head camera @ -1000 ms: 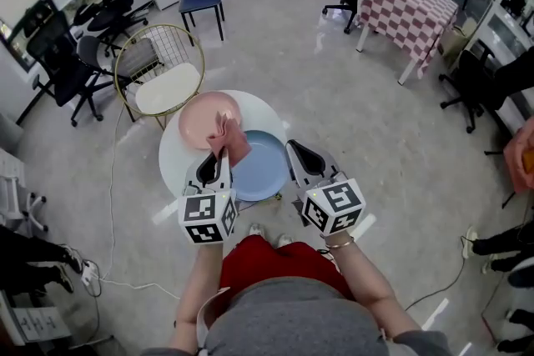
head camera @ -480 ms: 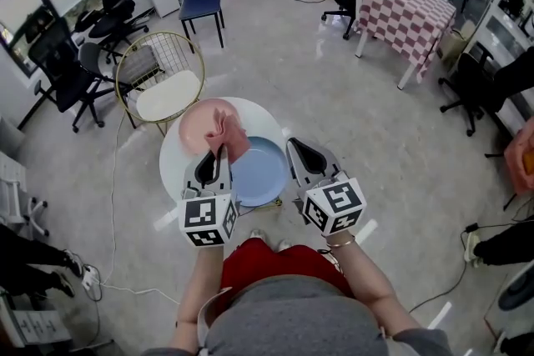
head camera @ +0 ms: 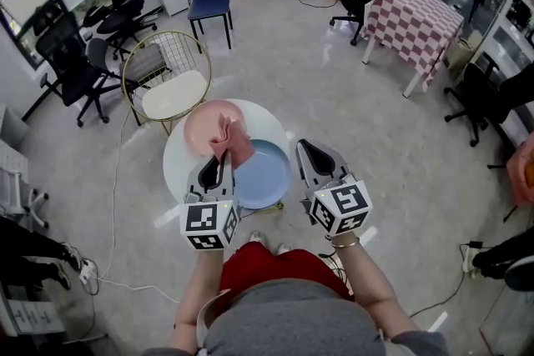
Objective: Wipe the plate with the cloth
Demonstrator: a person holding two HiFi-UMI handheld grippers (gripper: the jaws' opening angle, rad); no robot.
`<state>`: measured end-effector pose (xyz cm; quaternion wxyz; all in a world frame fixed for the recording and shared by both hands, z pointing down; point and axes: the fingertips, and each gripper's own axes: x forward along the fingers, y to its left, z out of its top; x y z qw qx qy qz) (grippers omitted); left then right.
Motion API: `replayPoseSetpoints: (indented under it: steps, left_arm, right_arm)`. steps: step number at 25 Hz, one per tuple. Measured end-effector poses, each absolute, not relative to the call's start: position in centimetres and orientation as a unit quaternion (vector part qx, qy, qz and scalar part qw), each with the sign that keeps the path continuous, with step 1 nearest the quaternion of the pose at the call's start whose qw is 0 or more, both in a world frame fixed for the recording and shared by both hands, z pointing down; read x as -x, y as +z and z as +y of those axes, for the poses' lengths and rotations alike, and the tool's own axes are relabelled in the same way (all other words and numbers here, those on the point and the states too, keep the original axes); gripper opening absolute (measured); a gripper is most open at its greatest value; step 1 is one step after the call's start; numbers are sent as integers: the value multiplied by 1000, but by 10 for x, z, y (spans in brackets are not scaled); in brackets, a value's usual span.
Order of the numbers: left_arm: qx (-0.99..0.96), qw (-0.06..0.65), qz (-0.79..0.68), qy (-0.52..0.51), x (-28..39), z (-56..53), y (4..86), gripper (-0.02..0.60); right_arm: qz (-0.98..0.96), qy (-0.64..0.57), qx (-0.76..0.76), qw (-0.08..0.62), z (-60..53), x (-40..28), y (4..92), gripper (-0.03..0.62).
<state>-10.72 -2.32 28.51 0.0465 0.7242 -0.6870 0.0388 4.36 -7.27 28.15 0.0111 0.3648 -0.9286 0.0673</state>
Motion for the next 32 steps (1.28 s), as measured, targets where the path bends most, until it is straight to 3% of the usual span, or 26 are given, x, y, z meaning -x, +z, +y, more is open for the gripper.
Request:
replayPoseSetpoints:
  steps: [32]
  left_arm:
    - [-718, 58, -692, 51, 112, -22, 309, 34]
  right_arm:
    - [-934, 61, -351, 36, -66, -29, 308, 28]
